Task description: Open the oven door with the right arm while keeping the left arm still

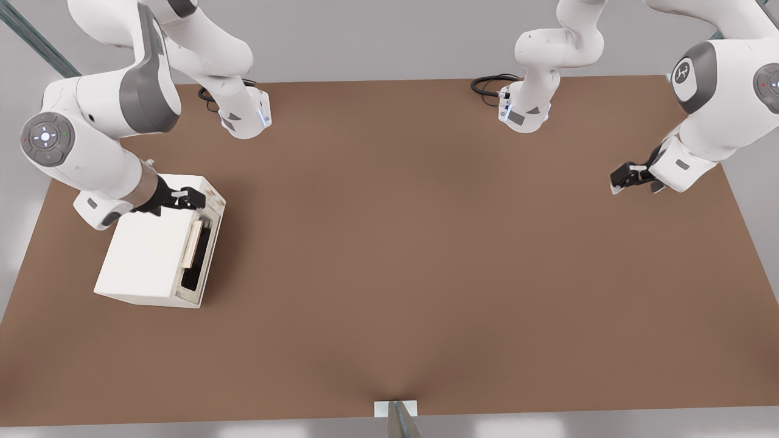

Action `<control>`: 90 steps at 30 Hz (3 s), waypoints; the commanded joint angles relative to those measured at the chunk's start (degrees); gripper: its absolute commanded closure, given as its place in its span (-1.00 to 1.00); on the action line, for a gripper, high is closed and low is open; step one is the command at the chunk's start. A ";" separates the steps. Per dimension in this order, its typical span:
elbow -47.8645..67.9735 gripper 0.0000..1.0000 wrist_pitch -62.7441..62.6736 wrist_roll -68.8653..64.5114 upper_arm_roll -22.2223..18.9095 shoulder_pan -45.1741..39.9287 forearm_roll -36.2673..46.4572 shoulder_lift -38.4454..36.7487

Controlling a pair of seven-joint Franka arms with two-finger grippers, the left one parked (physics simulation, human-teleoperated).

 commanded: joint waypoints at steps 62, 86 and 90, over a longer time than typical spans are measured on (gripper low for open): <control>-22.46 1.00 9.77 19.07 -40.03 44.37 -36.28 21.20; -7.69 -1.00 8.71 -13.27 -26.93 24.06 -1.03 -3.32; -5.67 -1.00 8.19 -12.92 -27.37 23.45 -0.86 -2.35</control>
